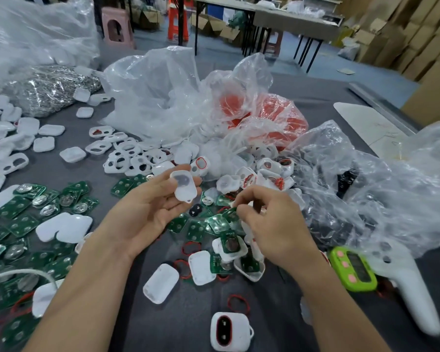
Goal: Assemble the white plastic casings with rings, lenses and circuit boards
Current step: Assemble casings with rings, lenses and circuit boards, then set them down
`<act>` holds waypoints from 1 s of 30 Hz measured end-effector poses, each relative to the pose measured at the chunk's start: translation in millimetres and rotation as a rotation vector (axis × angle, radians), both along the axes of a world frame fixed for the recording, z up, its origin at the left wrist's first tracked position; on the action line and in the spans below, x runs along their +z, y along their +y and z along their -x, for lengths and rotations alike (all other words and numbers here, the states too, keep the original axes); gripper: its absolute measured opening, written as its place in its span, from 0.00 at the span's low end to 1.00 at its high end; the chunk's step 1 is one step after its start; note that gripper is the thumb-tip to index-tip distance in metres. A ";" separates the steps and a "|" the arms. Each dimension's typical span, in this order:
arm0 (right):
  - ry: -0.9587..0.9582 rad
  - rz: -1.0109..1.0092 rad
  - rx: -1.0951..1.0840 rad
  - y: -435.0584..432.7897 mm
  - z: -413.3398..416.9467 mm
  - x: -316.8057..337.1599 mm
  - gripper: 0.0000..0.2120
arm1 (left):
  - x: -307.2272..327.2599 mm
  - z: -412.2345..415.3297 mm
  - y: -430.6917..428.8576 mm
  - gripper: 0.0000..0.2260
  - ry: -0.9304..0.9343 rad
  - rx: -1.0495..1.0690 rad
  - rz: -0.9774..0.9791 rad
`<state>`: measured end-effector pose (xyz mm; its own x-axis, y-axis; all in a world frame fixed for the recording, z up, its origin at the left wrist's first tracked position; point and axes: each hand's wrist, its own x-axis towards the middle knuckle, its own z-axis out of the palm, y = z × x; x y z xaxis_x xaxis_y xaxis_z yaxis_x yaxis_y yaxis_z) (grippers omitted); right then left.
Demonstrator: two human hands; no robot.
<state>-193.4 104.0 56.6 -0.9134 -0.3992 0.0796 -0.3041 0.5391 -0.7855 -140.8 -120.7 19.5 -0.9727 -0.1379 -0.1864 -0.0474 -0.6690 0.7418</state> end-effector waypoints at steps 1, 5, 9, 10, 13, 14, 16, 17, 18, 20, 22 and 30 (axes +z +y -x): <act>0.001 0.039 -0.031 3.5 1.9 -0.4 0.10 | -0.5 0.8 3.0 0.15 0.016 -0.029 0.011; 0.092 0.067 -0.124 9.6 3.7 -6.2 0.11 | -1.0 3.2 11.7 0.16 0.065 -0.139 0.026; 0.051 0.229 -0.169 11.2 -0.8 -19.7 0.11 | -0.3 4.6 16.2 0.16 0.061 -0.178 0.019; -0.001 0.299 -0.181 10.9 -1.4 -21.4 0.11 | 0.0 4.7 16.8 0.16 0.063 -0.179 0.014; -0.206 0.500 -0.180 8.5 -1.0 -21.4 0.16 | 1.7 4.9 22.0 0.16 0.053 -0.189 0.011; -0.266 0.560 -0.170 7.7 -0.3 -20.8 0.18 | 2.1 5.2 24.5 0.16 0.053 -0.189 0.015; -0.357 0.645 -0.155 5.9 0.0 -18.8 0.18 | 2.1 6.1 29.2 0.17 0.059 -0.189 0.036; -0.394 0.672 -0.156 4.9 -0.7 -17.3 0.17 | 2.3 6.4 31.3 0.17 0.053 -0.182 0.052; -0.435 0.702 -0.165 4.1 -1.2 -15.9 0.15 | 2.3 6.6 32.5 0.17 0.048 -0.179 0.065; -0.532 0.778 -0.189 4.1 -1.6 -14.6 0.13 | 2.5 6.5 34.5 0.17 0.049 -0.195 0.075; -0.611 0.830 -0.210 6.4 0.1 -14.9 0.11 | 5.1 5.6 36.2 0.15 0.055 -0.229 0.085; -0.468 0.684 -0.101 12.1 0.1 -18.3 0.13 | 5.1 4.3 35.4 0.23 0.064 -0.256 0.090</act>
